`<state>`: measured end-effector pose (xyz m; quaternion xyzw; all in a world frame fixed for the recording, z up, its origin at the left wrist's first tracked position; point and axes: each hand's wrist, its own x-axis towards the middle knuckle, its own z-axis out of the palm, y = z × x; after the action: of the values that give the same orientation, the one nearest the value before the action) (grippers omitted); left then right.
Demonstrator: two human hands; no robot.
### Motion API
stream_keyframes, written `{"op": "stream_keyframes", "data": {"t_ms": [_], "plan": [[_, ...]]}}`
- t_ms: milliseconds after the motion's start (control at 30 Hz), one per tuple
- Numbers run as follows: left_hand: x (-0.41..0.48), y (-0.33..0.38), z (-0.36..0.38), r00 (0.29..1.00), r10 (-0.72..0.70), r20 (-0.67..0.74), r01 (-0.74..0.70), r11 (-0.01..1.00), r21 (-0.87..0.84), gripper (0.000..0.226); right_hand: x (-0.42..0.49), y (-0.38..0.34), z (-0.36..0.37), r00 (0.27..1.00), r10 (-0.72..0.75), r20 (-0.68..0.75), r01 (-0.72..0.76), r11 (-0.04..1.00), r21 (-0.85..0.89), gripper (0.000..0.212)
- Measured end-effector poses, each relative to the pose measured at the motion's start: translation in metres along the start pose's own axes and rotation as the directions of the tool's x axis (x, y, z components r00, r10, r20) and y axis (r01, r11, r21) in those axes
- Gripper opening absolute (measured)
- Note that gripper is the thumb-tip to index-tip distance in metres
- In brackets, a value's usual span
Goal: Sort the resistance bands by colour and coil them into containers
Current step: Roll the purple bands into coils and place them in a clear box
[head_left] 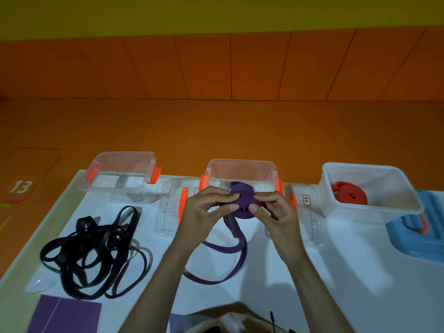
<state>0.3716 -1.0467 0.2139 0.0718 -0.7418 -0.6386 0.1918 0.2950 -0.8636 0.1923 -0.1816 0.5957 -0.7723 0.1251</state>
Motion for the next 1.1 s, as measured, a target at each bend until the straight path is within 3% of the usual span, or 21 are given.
{"op": "stream_keyframes", "data": {"t_ms": [167, 367, 467, 600, 700, 800, 933, 1100], "plan": [[-0.009, -0.005, 0.013, 0.996, -0.022, -0.084, 0.018, 0.998, -0.057, 0.03, 0.004, -0.008, 0.003, 0.999, -0.014, -0.043, 0.012, 0.999, -0.031, 0.028], [-0.008, -0.008, 0.008, 0.999, -0.049, -0.002, 0.049, 0.996, -0.076, 0.04, 0.001, -0.009, 0.005, 0.998, -0.058, -0.01, 0.058, 0.998, -0.02, 0.03], [-0.008, -0.003, 0.012, 0.996, -0.031, -0.084, 0.024, 0.996, -0.089, 0.036, 0.001, -0.004, 0.004, 0.999, -0.03, -0.015, 0.03, 0.999, 0.04, 0.029], [-0.011, -0.006, 0.018, 0.981, -0.009, -0.196, -0.012, 0.994, -0.108, 0.023, 0.001, 0.002, 0.008, 0.997, -0.017, -0.075, 0.016, 1.0, -0.008, 0.033], [-0.011, -0.011, 0.018, 0.977, -0.028, -0.214, 0.012, 0.997, -0.076, 0.02, 0.0, 0.002, 0.008, 0.999, -0.021, -0.03, 0.018, 0.996, -0.088, 0.038], [-0.012, -0.012, 0.018, 0.976, -0.039, -0.214, 0.02, 0.996, -0.092, 0.02, -0.001, 0.003, 0.008, 0.999, -0.012, 0.03, 0.016, 0.992, -0.128, 0.036], [-0.014, -0.016, 0.019, 0.983, -0.053, -0.175, 0.031, 0.992, -0.124, 0.02, -0.004, 0.002, 0.01, 0.999, 0.009, -0.05, -0.013, 0.996, -0.083, 0.026], [-0.014, -0.012, 0.01, 0.997, -0.059, -0.046, 0.056, 0.997, -0.06, 0.04, -0.004, 0.001, 0.007, 0.997, -0.025, -0.068, 0.02, 0.997, -0.078, 0.03]]}}
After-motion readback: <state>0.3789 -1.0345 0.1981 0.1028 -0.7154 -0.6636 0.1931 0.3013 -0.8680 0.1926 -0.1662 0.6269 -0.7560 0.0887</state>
